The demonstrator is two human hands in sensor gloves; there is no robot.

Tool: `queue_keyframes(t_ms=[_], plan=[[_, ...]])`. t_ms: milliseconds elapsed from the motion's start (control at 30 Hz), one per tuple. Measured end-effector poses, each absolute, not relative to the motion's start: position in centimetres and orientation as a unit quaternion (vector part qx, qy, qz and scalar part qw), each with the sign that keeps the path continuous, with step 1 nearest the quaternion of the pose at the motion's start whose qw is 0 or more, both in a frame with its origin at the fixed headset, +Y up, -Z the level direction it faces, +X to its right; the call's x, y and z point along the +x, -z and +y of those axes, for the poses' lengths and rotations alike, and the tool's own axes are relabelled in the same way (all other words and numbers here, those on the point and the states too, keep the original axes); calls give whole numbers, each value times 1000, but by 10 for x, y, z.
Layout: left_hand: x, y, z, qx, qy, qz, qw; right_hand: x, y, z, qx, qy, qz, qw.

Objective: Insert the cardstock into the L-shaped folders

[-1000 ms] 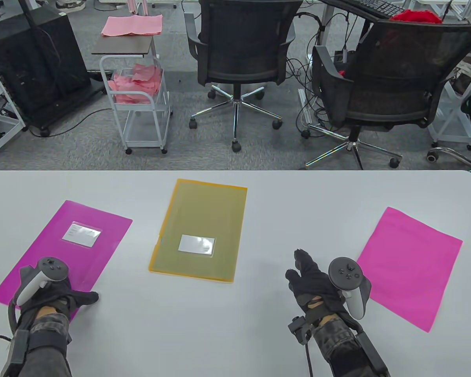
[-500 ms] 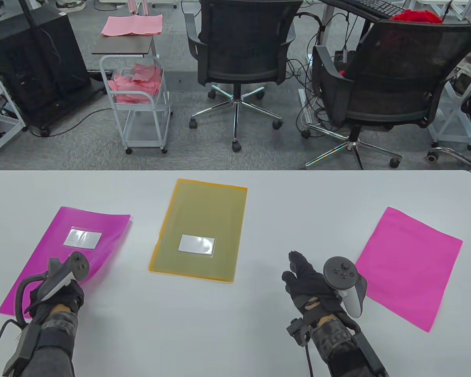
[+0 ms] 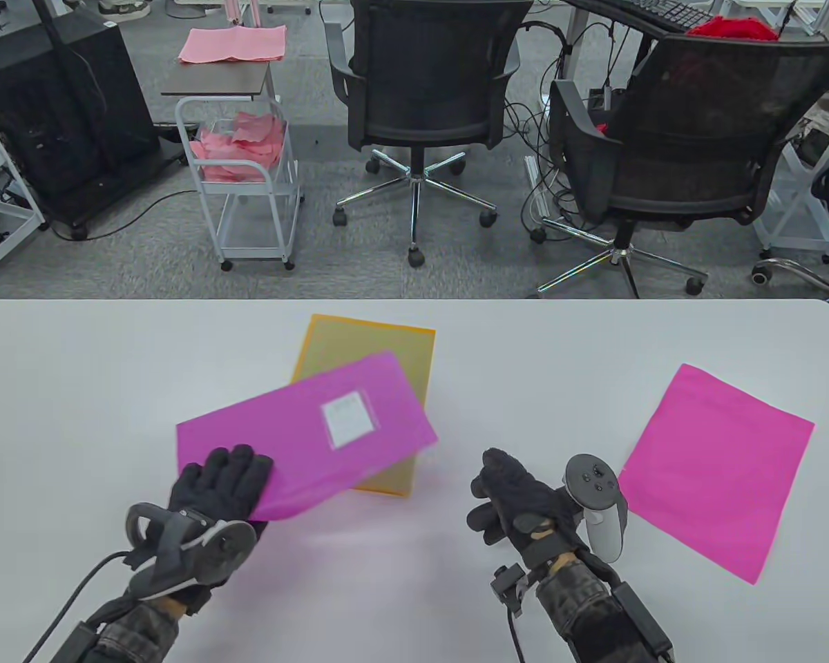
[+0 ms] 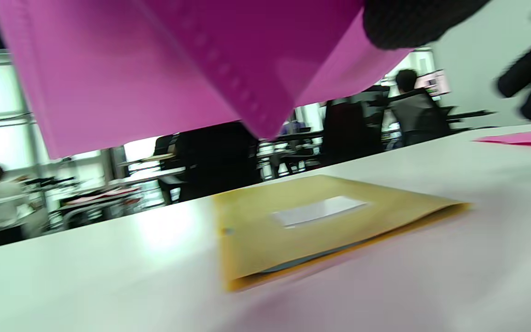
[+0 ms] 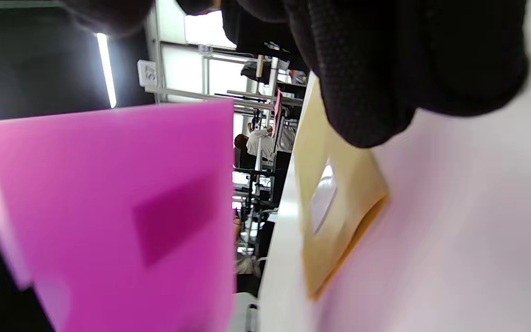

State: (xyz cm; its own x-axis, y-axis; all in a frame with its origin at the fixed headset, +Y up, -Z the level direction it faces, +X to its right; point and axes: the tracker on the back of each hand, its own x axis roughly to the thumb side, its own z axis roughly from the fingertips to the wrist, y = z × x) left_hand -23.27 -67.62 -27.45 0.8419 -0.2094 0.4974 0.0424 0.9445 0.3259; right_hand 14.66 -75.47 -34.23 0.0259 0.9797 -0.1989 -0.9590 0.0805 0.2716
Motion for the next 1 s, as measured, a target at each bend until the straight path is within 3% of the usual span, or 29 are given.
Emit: queue_keyframes(t_ms=[100, 167, 300, 367, 500, 867, 1000], plan=[[-201, 263, -694, 94, 80, -384, 915, 142, 341, -764, 65, -537, 260, 800], [-196, 263, -712, 9, 94, -398, 913, 146, 342, -764, 49, -530, 259, 806], [-200, 267, -739, -148, -12, -383, 912, 148, 344, -765, 37, -663, 307, 681], [-195, 263, -746, -110, -23, -375, 920, 139, 342, -771, 26, -654, 328, 681], [-177, 255, -752, -55, 106, -399, 909, 128, 339, -778, -7, -698, 345, 627], [-178, 265, -757, -193, -19, -408, 892, 139, 337, -794, -62, -685, 396, 609], [-176, 263, -760, -200, 2, -421, 885, 140, 335, -797, -74, -671, 404, 617]])
